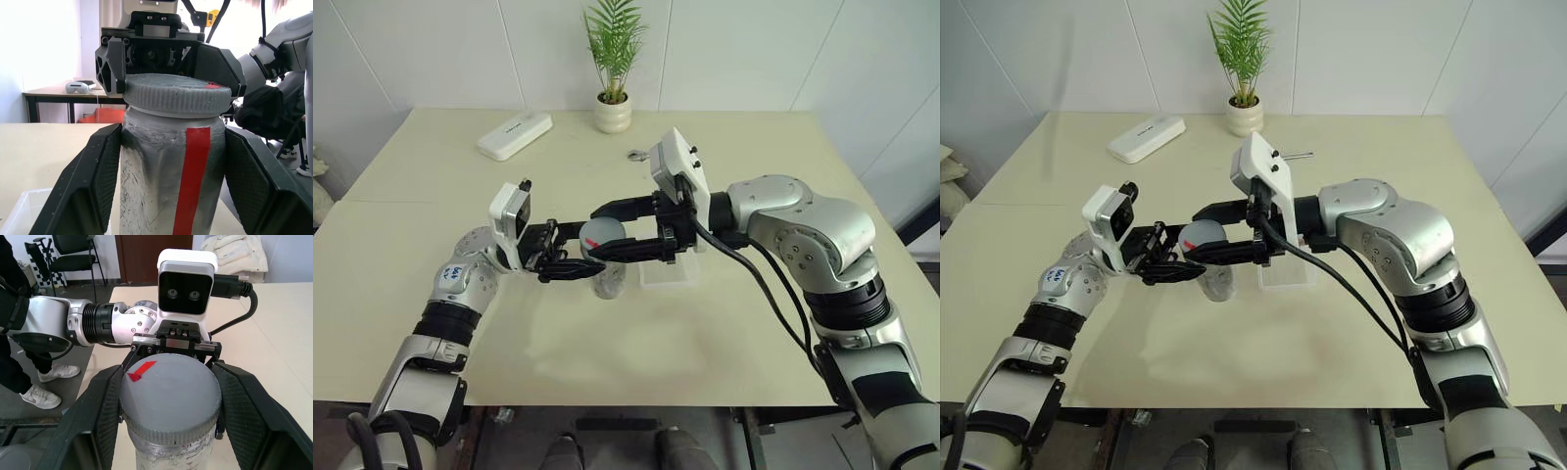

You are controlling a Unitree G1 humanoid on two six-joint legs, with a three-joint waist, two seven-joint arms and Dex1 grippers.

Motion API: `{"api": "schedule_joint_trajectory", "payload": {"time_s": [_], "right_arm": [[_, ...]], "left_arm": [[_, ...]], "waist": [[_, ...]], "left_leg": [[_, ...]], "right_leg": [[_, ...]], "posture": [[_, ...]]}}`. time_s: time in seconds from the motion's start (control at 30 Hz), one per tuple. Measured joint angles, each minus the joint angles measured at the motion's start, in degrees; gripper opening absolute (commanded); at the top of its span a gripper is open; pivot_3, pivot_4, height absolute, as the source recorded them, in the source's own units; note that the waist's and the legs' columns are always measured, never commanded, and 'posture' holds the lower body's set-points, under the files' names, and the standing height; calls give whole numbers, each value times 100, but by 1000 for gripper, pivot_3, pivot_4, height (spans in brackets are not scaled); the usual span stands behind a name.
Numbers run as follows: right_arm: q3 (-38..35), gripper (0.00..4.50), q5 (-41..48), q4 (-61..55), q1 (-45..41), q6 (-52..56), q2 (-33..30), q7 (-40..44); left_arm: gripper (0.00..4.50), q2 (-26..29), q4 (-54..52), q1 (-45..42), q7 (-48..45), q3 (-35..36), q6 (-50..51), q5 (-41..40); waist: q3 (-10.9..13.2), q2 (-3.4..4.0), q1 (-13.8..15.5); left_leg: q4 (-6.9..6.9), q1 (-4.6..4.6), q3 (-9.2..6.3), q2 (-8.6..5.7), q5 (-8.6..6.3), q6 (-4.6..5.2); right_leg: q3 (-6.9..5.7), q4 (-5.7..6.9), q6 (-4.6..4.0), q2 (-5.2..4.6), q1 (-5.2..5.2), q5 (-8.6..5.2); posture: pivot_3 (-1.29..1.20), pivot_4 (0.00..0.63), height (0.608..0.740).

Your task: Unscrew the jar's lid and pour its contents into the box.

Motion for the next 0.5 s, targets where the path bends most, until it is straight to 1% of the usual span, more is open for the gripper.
{"api": "schedule_joint_trajectory", "payload": {"time_s": [0.17,0.5], "right_arm": [[-167,2527,119,-245,262,24,52,-357],[-290,2527,325,-608,504,178,55,-949]], "left_arm": [[2752,-89,50,-43,0,77,86,56],[2752,-220,62,-70,0,249,119,286]], "waist": [[0,0,-9],[1,1,-4]], "left_leg": [[-1,0,0,0,0,0],[0,0,0,0,0,0]], "right_leg": [[0,1,0,0,-1,0],[0,1,0,0,0,0]], "posture": [[0,150,740],[0,150,740]]}}
